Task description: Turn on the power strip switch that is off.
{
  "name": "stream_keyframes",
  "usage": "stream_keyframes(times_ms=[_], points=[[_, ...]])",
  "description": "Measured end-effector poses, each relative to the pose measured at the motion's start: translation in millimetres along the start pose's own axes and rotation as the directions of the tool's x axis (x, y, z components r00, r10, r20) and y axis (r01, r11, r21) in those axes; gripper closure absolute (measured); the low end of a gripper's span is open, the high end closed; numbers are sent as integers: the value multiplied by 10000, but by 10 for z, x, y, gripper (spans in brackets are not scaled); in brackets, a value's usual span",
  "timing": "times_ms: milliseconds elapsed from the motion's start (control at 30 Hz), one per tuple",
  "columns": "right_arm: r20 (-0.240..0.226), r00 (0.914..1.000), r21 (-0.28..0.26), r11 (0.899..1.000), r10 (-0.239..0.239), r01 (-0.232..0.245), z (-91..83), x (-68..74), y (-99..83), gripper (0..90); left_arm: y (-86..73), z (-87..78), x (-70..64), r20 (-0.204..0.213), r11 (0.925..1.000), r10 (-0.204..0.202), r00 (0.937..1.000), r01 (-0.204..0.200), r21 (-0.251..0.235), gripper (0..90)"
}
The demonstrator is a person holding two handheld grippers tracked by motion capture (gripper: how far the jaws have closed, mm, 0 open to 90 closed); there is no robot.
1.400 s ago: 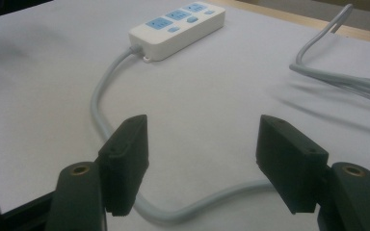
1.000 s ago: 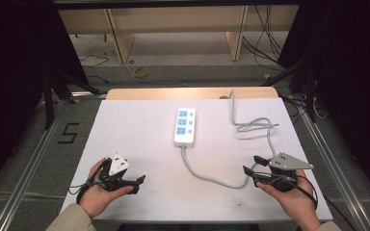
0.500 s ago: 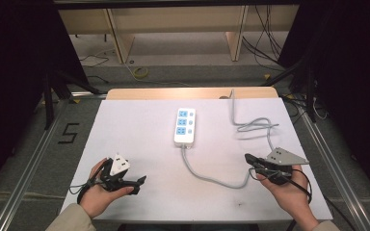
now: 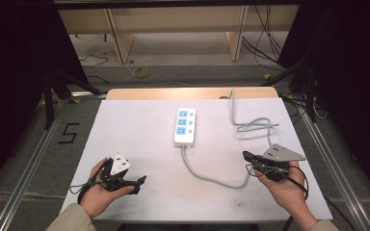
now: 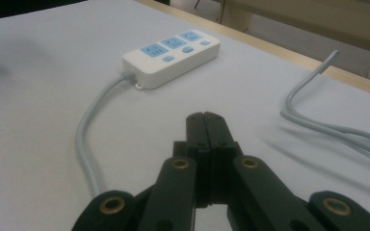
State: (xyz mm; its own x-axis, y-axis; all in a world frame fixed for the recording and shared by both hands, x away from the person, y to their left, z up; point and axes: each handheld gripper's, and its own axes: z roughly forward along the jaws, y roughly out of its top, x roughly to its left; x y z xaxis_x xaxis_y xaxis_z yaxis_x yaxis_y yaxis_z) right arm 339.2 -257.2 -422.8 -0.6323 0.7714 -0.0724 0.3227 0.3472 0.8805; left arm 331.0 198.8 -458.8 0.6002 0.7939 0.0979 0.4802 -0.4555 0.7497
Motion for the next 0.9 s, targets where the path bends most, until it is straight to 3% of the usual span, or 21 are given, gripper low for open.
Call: stream_keyframes(times_ms=[900], points=[[-219, 9996, 20, 9998, -193, 193, 226, 0, 193, 900, 6, 3, 5, -20, 10000, 0, 10000, 0, -42, 144]])
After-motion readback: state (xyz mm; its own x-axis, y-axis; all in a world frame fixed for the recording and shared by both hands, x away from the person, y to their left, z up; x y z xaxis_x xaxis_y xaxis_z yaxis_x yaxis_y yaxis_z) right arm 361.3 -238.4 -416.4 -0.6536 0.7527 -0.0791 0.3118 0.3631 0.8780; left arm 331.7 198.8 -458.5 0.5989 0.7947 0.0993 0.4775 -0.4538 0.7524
